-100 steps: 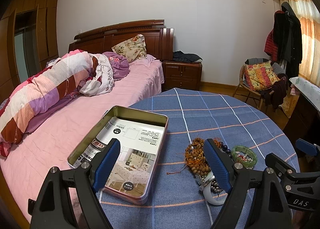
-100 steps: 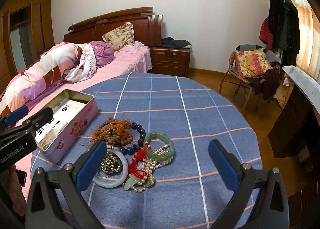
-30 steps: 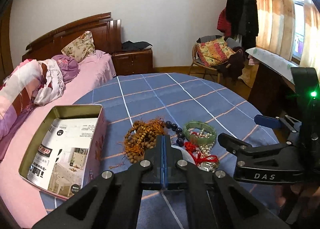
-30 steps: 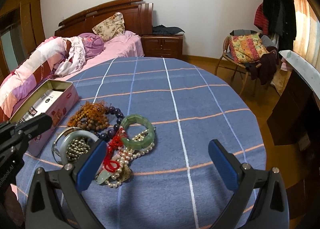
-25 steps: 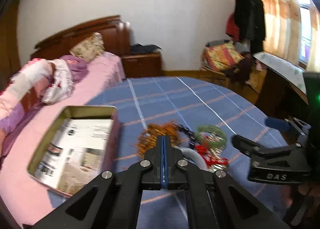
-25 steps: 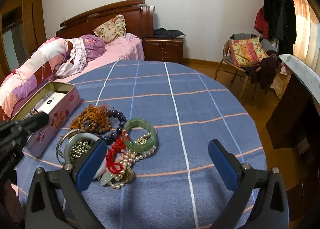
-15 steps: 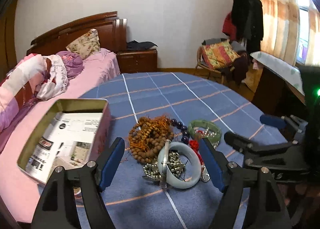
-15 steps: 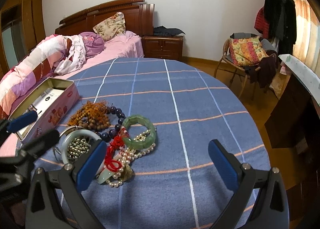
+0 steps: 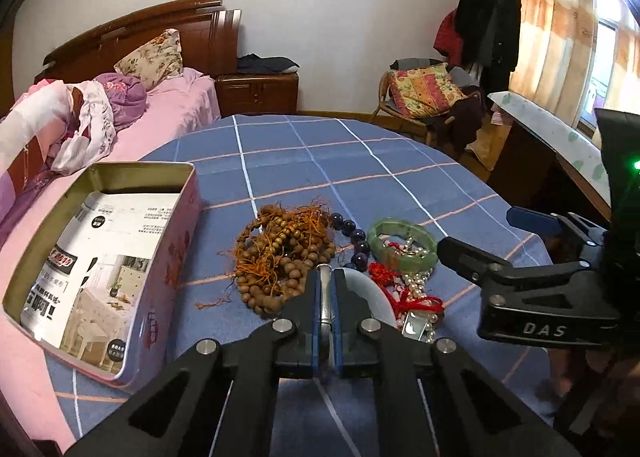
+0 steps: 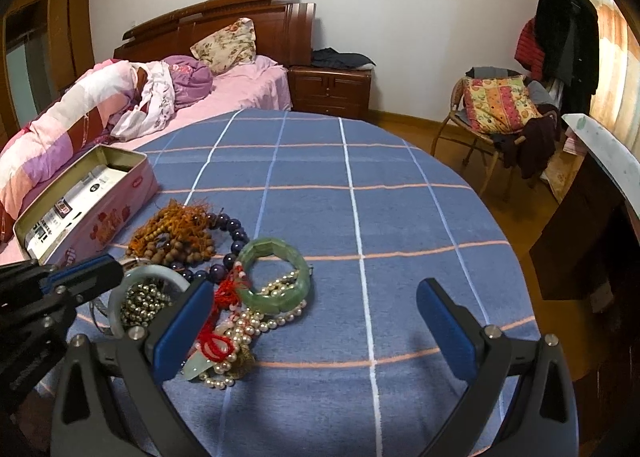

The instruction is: Organize jewelry

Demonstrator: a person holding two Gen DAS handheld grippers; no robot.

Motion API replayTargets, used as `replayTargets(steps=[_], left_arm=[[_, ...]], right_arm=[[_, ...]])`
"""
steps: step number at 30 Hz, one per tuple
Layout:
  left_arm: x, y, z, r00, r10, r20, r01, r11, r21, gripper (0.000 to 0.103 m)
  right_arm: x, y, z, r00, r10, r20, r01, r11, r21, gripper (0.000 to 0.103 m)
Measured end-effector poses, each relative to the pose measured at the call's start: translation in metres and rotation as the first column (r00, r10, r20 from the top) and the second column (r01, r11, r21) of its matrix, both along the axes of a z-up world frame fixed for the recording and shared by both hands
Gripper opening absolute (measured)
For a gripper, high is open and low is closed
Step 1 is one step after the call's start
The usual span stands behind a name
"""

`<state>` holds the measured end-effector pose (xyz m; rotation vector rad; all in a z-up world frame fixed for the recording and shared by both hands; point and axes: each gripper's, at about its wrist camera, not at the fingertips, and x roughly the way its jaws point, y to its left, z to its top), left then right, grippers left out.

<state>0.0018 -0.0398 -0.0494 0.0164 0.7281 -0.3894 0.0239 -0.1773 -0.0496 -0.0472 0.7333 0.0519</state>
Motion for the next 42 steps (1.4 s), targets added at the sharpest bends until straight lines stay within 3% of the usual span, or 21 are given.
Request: replayTargets(steps=[7, 14, 18, 22, 29, 31, 32, 34, 35, 36, 39, 42], left_arm=[[-0.008, 0.000, 0.000, 1.000, -0.011, -0.027, 0.011, 1.000, 0.028, 0.004], [-0.014, 0.014, 0.004, 1.000, 0.001, -0.027, -0.002, 1.000, -0.016, 0.004], [-0.021, 0.015, 0.019, 0.999, -0.010, 0.035, 0.012, 0.998, -0.056, 0.000], [-0.020, 0.016, 0.022, 0.999, -0.003, 0.054, 0.004, 1.000, -0.022, 0.000], [-0.022, 0.045, 0.026, 0.990, 0.114, 0.081, -0.112, 0.993, -0.022, 0.000], [-0.019, 0.054, 0.026, 0.988, 0.138, 0.069, -0.136, 0.990, -0.032, 0.004], [-0.019, 0.056, 0.025, 0.986, 0.151, 0.068, -0.149, 0.988, -0.029, 0.011], [-0.019, 0.058, 0.024, 0.980, 0.184, 0.071, -0.184, 0.983, -0.016, 0.043], [-0.020, 0.060, 0.023, 0.975, 0.206, 0.078, -0.206, 0.979, -0.013, 0.072], [-0.023, 0.062, 0.024, 0.969, 0.228, 0.094, -0.227, 0.974, -0.016, 0.081], [-0.027, 0.067, 0.030, 0.968, 0.225, 0.113, -0.220, 0.974, -0.051, 0.081], [-0.025, 0.072, 0.027, 0.968, 0.230, 0.096, -0.226, 0.972, -0.058, 0.081]], right_arm=[[-0.002, 0.002, 0.000, 1.000, 0.001, 0.000, -0.001, 1.000, -0.011, 0.103], [-0.002, 0.003, -0.004, 1.000, 0.008, -0.013, -0.008, 1.000, -0.012, 0.103], [-0.002, 0.002, -0.007, 1.000, 0.019, -0.023, -0.019, 1.000, -0.001, 0.103], [-0.004, 0.007, -0.008, 0.999, 0.046, -0.027, -0.047, 0.999, -0.005, 0.103], [-0.020, 0.025, 0.000, 0.970, 0.242, -0.026, -0.239, 0.966, 0.100, 0.099], [-0.027, 0.038, 0.000, 0.950, 0.312, -0.036, -0.307, 0.947, 0.094, 0.091], [-0.030, 0.044, -0.002, 0.936, 0.350, -0.049, -0.344, 0.934, 0.098, 0.087], [-0.035, 0.057, -0.007, 0.903, 0.422, -0.082, -0.411, 0.903, 0.123, 0.069], [-0.037, 0.064, -0.010, 0.884, 0.456, -0.100, -0.443, 0.887, 0.132, 0.064], [-0.039, 0.070, -0.014, 0.870, 0.478, -0.116, -0.465, 0.876, 0.128, 0.059], [-0.041, 0.082, -0.024, 0.846, 0.511, -0.150, -0.500, 0.860, 0.107, 0.050], [-0.039, 0.088, -0.032, 0.836, 0.523, -0.165, -0.515, 0.853, 0.092, 0.030]])
